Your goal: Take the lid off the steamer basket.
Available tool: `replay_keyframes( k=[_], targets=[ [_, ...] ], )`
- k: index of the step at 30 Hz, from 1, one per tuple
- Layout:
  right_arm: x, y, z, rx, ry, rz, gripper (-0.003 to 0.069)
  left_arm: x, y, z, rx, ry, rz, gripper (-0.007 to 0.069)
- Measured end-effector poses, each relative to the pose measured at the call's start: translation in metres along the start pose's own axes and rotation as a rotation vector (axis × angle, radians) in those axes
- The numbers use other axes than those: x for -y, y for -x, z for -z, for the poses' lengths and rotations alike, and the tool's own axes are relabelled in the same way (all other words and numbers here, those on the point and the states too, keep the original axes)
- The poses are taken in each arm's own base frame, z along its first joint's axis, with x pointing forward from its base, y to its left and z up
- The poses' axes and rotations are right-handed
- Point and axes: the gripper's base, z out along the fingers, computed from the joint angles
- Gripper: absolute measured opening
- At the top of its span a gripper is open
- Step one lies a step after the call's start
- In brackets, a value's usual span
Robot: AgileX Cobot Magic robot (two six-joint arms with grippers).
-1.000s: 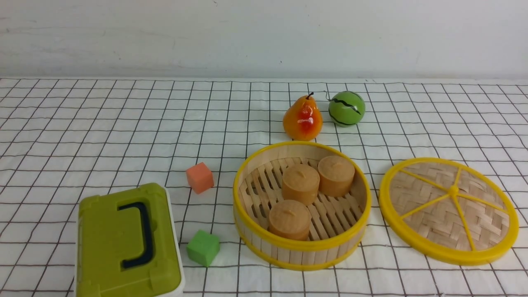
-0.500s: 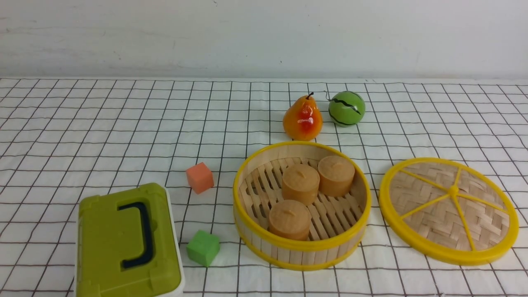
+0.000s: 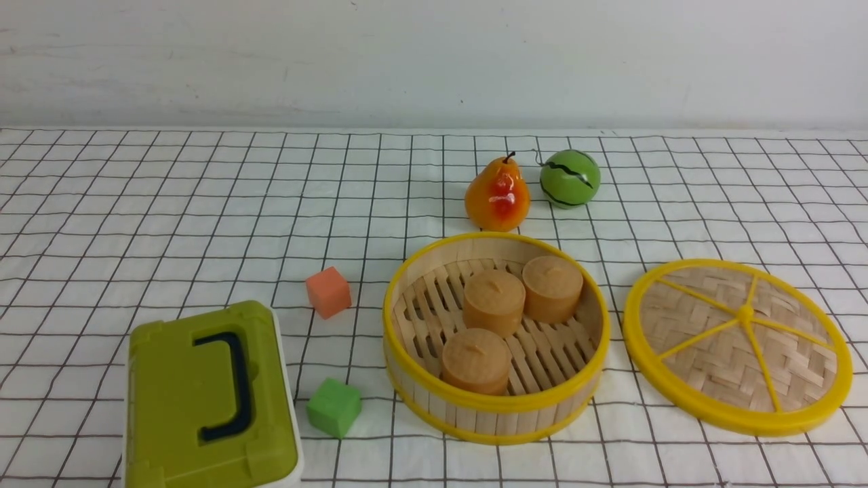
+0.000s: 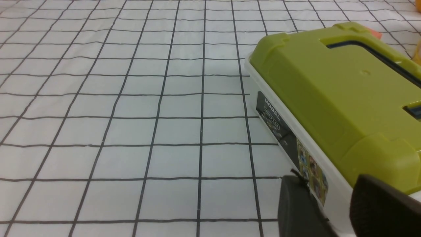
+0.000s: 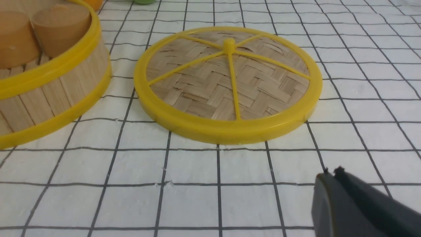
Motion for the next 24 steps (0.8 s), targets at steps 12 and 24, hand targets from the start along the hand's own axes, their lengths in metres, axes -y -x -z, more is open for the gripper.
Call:
replay_keyframes(
  k=[12, 24],
  targets=[
    [0.0, 0.0, 0.0, 0.0, 0.0, 0.0, 0.002, 0.0, 0.0, 0.0, 0.0, 0.0, 0.0, 0.0239],
    [0.0, 0.0, 0.0, 0.0, 0.0, 0.0, 0.0031, 0.0, 0.0, 0.0, 0.0, 0.0, 0.0, 0.0239]
  ],
)
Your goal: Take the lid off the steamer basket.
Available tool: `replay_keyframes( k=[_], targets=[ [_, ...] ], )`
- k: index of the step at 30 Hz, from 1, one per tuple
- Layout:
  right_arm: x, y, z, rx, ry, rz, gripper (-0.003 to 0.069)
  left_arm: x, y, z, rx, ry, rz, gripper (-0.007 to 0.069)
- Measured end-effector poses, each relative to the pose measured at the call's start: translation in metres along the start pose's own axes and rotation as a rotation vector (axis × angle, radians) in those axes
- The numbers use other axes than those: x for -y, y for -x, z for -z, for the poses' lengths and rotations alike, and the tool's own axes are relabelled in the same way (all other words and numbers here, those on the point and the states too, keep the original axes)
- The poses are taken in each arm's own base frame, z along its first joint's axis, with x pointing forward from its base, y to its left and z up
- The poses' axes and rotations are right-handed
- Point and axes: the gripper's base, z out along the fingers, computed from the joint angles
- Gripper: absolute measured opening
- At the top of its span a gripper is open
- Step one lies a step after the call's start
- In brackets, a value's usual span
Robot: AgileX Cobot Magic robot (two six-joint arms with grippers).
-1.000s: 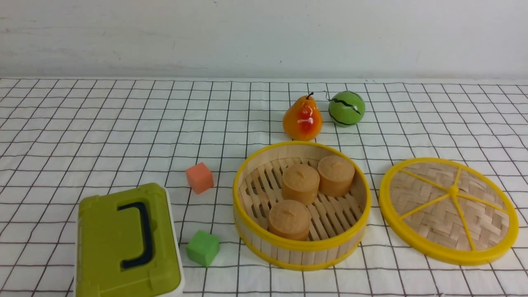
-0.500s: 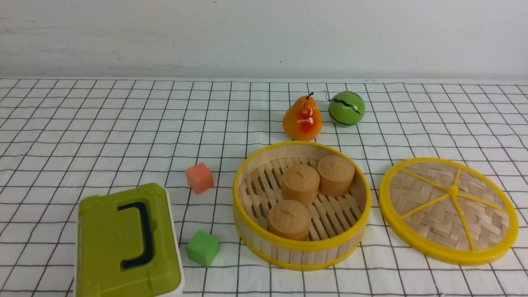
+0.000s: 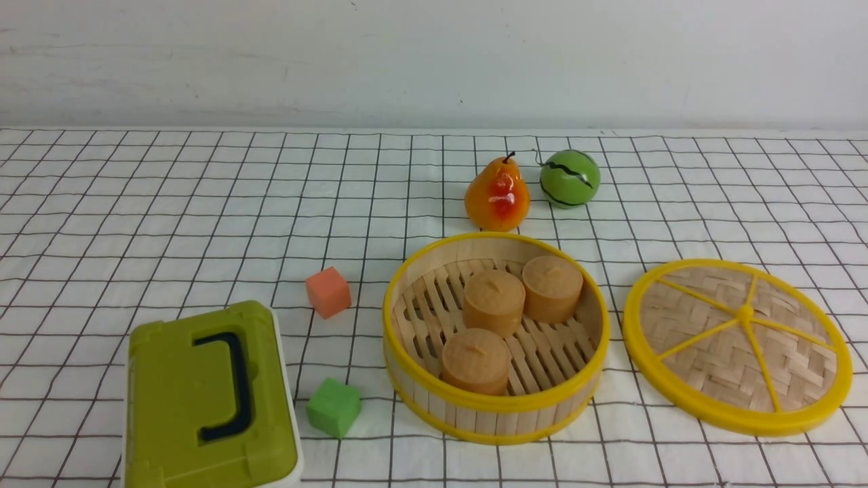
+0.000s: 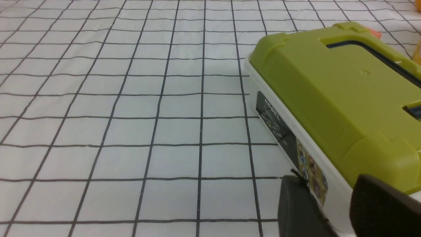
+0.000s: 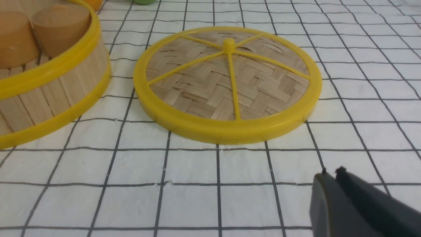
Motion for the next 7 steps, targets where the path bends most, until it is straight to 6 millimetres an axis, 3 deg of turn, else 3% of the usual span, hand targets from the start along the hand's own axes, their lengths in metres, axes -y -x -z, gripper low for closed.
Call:
replay_keyframes(
  k=[7],
  targets=[
    [0.0, 0.0, 0.0, 0.0, 0.0, 0.0, 0.004, 0.0, 0.0, 0.0, 0.0, 0.0, 0.0, 0.0239]
  ],
)
